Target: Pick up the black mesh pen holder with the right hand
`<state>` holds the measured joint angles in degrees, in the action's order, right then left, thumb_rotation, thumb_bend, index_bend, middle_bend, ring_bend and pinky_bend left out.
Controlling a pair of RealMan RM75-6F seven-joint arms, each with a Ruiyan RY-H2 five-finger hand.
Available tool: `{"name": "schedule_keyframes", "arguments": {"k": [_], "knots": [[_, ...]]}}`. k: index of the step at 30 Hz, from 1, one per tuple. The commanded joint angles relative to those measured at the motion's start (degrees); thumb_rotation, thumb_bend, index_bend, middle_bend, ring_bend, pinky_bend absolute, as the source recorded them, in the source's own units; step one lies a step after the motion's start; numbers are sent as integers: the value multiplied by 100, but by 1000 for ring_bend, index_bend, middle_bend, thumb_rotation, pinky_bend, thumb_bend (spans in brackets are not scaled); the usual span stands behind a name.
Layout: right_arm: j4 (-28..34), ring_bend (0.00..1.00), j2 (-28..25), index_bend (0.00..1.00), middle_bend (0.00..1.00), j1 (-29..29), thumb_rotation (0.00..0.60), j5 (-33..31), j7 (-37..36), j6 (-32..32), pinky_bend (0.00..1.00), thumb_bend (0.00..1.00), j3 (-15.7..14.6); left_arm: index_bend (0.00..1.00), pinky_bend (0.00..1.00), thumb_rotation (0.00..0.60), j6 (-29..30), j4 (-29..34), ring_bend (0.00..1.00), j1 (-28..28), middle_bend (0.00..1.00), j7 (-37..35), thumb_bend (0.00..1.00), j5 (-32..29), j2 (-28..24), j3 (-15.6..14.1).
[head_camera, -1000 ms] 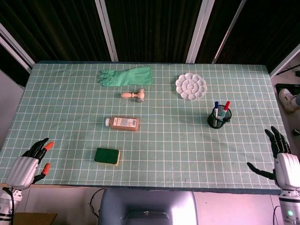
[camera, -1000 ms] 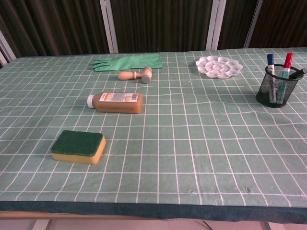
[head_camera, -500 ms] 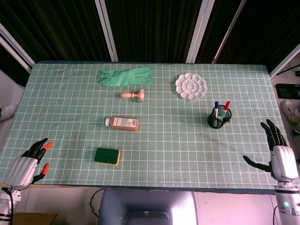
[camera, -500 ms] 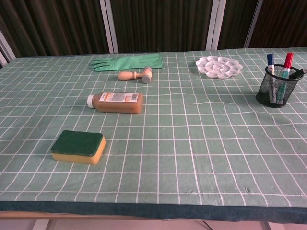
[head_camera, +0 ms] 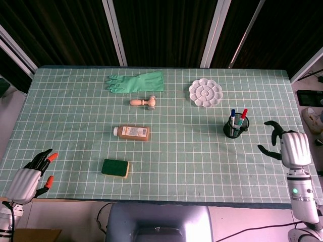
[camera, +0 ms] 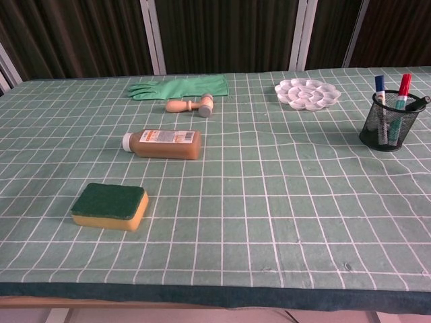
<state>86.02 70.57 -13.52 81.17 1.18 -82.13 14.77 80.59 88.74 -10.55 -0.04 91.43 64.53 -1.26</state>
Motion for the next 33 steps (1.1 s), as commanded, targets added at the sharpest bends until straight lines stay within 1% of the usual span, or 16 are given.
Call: {"name": "schedule_keyframes", "arguments": {"k": [1, 4, 6, 13, 16, 18, 27, 33], "knots": [[-253, 1000, 88, 585, 1000, -212, 600, -164, 6, 337, 1000, 267, 63, 152, 374, 600, 8, -3, 86, 2, 44, -8, 483, 6, -2, 0], [-595, 1000, 241, 596, 1000, -557, 600, -558, 24, 1001, 1000, 281, 160, 152, 374, 600, -1, -5, 86, 0, 44, -35, 483, -4, -12, 3], [-720, 1000, 303, 598, 1000, -684, 600, -691, -10, 1248, 1000, 306, 170, 152, 374, 600, 3, -6, 86, 1, 44, -42, 483, 3, -15, 0], [-1190, 1000, 594, 598, 1000, -1021, 600, -1030, 113, 1784, 1000, 402, 165, 152, 374, 600, 1, -9, 86, 0, 44, -61, 483, -2, -21, 4], [-1317, 1000, 695, 598, 1000, -1120, 600, -1076, 144, 1890, 1000, 450, 142, 153, 374, 600, -3, -11, 86, -1, 44, -70, 483, -8, -22, 6], [-1359, 1000, 747, 598, 1000, -1171, 600, -1096, 172, 1933, 1000, 464, 124, 153, 374, 600, -4, -11, 87, -1, 44, -79, 483, -10, -25, 6], [-1492, 1000, 881, 598, 1000, -1287, 600, -1209, 377, 2024, 1000, 467, 41, 153, 374, 600, 6, -15, 87, 2, 46, -104, 483, -4, -30, 7], [-1705, 1000, 1003, 601, 1000, -1355, 600, -1325, 407, 2123, 1000, 470, 16, 152, 374, 600, -5, -17, 86, -2, 46, -105, 483, 4, -30, 1]]}}
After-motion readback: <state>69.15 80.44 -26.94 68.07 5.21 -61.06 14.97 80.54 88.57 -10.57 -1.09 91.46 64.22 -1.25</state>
